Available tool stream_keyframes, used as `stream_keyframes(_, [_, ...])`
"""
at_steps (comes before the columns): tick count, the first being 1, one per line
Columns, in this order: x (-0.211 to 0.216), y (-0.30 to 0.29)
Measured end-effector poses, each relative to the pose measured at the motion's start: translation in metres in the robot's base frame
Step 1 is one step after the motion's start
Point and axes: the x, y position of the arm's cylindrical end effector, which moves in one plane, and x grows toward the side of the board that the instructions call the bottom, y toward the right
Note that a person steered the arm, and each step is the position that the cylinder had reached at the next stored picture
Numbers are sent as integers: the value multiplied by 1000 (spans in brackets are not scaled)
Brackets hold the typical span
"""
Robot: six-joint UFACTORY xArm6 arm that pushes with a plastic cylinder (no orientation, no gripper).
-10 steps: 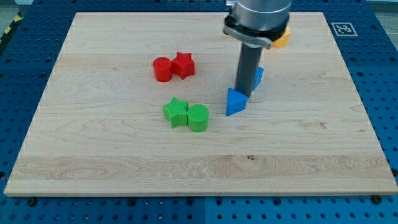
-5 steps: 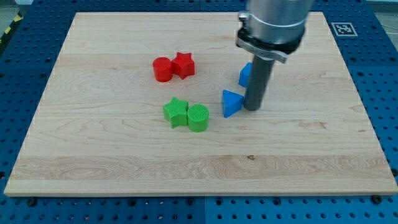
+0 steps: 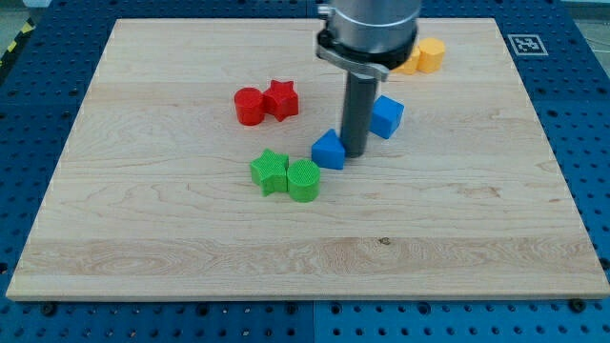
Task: Move the triangle above the green blocks
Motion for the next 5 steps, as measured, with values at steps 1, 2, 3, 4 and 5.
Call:
stream_keyframes(1, [-4,-21])
stream_keyframes(2, [-23,-37])
stream_keyframes(3, [-28,-35])
stream_keyframes(4, [-22,24])
stream_keyframes(5, [10,35])
